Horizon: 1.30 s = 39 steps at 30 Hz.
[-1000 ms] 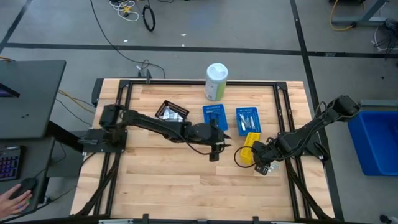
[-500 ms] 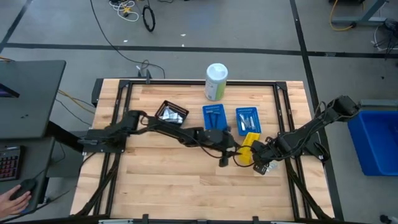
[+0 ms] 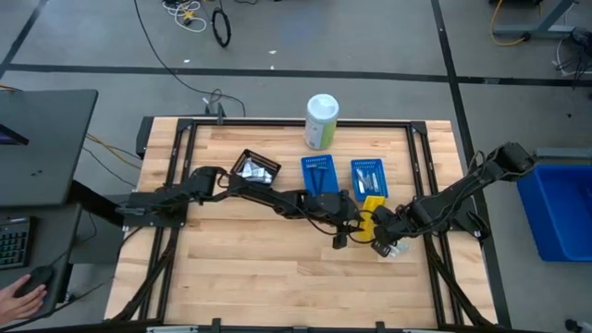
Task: Pick & Place Travel size toiletries
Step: Adjust the yellow basket
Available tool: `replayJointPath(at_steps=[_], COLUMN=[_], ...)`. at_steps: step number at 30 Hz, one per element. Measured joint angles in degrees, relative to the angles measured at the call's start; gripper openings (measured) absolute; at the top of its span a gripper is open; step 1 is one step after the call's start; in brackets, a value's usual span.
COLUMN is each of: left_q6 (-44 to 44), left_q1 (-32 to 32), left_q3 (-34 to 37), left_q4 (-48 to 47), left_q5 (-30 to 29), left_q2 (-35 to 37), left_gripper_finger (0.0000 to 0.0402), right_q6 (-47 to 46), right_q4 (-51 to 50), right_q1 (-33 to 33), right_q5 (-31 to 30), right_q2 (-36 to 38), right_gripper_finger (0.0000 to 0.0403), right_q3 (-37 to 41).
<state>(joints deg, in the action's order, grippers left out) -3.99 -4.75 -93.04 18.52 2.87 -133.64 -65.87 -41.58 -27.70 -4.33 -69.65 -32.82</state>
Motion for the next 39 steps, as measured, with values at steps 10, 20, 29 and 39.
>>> replayJointPath(at_steps=[10, 20, 29, 39], left_q6=[-3.0, -6.2, -6.1, -5.2], left_q1=[0.0, -0.2, -0.3, -0.3], left_q3=[0.1, 0.4, 0.6, 0.6], left_q4=[-3.5, -13.8, -11.6, -11.4], left_q5=[0.4, 0.8, 0.8, 0.8], left_q2=[0.0, -0.4, -0.6, -0.6], left_gripper_finger=[0.0153, 0.0153, 0.0153, 0.0153], right_q6=[-7.2, -5.9, 0.3, 8.9], right_q4=[0.0, -2.5, -1.8, 0.6], right_q1=[0.0, 0.6, 5.2, 10.1], right_q5=[-1.3, -8.1, -7.2, -1.6], right_q2=[0.8, 0.9, 0.9, 0.9], right_gripper_finger=[0.0031, 0.0030, 0.0049, 0.0118], right_q3=[-1.8, -4.7, -4.7, -6.0])
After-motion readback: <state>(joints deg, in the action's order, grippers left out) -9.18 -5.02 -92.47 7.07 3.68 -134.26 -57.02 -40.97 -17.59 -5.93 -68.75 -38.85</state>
